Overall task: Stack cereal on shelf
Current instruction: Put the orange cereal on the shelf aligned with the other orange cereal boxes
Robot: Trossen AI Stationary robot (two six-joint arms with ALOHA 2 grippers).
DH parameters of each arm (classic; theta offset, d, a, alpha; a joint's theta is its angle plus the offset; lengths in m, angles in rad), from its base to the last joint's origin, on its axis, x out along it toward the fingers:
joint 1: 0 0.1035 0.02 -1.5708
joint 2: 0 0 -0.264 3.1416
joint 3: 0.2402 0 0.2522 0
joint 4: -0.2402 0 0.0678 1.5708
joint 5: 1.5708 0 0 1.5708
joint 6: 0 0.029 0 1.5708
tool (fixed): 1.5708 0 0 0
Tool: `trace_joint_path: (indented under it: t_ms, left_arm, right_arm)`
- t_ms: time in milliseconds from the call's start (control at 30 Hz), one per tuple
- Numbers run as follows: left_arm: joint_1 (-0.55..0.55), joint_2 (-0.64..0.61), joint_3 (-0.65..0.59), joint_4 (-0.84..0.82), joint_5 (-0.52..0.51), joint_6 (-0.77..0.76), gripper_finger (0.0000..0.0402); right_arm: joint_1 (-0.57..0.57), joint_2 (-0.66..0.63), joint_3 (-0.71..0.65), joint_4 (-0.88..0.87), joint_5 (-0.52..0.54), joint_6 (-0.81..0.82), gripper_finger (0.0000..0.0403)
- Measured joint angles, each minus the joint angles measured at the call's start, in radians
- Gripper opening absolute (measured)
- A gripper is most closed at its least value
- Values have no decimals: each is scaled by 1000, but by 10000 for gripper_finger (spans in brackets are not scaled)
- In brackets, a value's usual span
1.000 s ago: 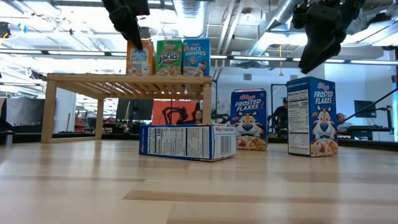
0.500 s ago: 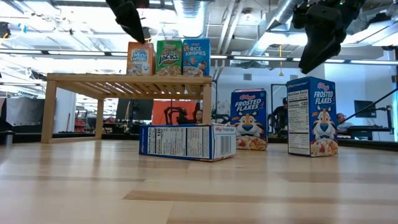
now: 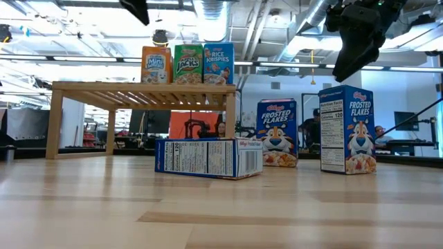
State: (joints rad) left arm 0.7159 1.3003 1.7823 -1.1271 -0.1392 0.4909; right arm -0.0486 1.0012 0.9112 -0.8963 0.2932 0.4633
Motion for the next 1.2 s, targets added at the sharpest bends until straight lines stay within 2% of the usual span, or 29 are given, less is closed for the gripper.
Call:
trace_joint_path:
  t_ms: [100, 233, 300, 433, 533, 667, 767, 933, 1033, 1200]
  left_arm:
    - [-20, 0, 26, -128, -84, -90, 225]
    - [-25, 2, 27, -298, -55, -227, 181]
    - [-26, 0, 9, -330, -64, -268, 154]
    - [-29, 2, -57, -258, -138, -346, 99]
    - [-28, -3, -117, -179, -151, -320, 61]
    - [-29, -2, -194, -67, -224, -276, 11]
    - [-14, -5, -235, 35, -275, -242, 6]
    - [43, -7, -238, 81, -284, -203, 7]
    - [79, -7, -238, 80, -247, -205, 2]
    - [144, -8, -251, 117, -119, -200, 1]
  right_arm:
    - [0, 0, 0, 0, 0, 0, 240]
    - [0, 0, 0, 0, 0, 0, 240]
    - [0, 0, 0, 0, 0, -1, 240]
    - [0, 0, 0, 0, 0, -4, 240]
    - [0, 0, 0, 0, 0, -4, 240]
    - [0, 0, 0, 0, 0, -4, 240]
    - [0, 0, 0, 0, 0, -3, 240]
    - [0, 0, 0, 0, 0, 0, 240]
    - [0, 0, 0, 1, 0, 0, 240]
    - [0, 0, 0, 1, 0, 0, 240]
